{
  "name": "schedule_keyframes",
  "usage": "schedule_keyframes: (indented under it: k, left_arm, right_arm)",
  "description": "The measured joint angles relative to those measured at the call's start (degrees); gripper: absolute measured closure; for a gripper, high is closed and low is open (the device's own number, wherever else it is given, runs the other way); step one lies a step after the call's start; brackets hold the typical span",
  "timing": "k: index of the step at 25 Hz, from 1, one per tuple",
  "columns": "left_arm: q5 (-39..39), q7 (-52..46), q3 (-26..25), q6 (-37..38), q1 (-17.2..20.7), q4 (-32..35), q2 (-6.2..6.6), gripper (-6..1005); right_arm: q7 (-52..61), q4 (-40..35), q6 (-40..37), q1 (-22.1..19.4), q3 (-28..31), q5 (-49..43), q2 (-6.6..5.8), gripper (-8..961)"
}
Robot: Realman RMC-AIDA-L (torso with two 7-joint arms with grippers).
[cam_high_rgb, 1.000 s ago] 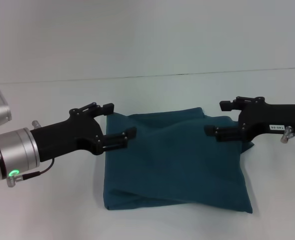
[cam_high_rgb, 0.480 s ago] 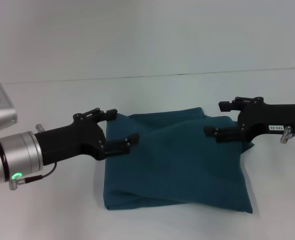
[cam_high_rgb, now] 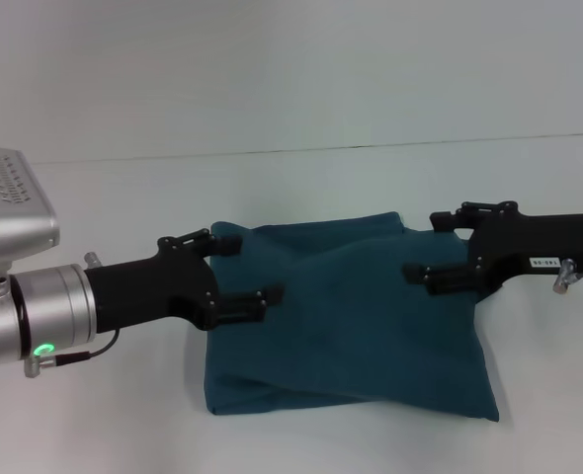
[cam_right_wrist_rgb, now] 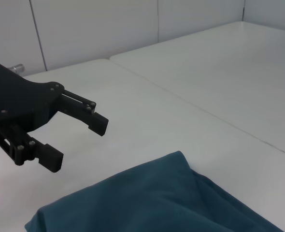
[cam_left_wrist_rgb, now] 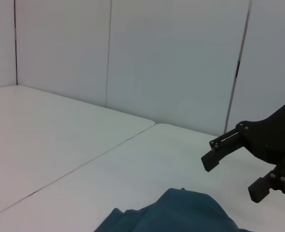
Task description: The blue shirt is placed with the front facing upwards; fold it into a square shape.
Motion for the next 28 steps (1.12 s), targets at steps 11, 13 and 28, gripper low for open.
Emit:
schedule_keyframes:
  k: [11,13,28]
  left_arm:
    - [0.1,-0.1,0.1,0.0,0.0,0.1,0.00,123]
    - [0.1,-0.1,0.1,0.0,0.0,0.2,0.00,123]
    - [0.2,-0.1,0.1,0.0,-0.7,0.4,0.00,123]
  right_arm:
    - [-0.1,0.0,-0.7,-0.1,0.0,0.0,0.00,28]
    - [-0.1,0.0,-0.7,-0.1,-0.1,0.0,0.00,28]
    - [-0.3,0.0,-0.4,0.2,-0.1,0.0,0.00,29]
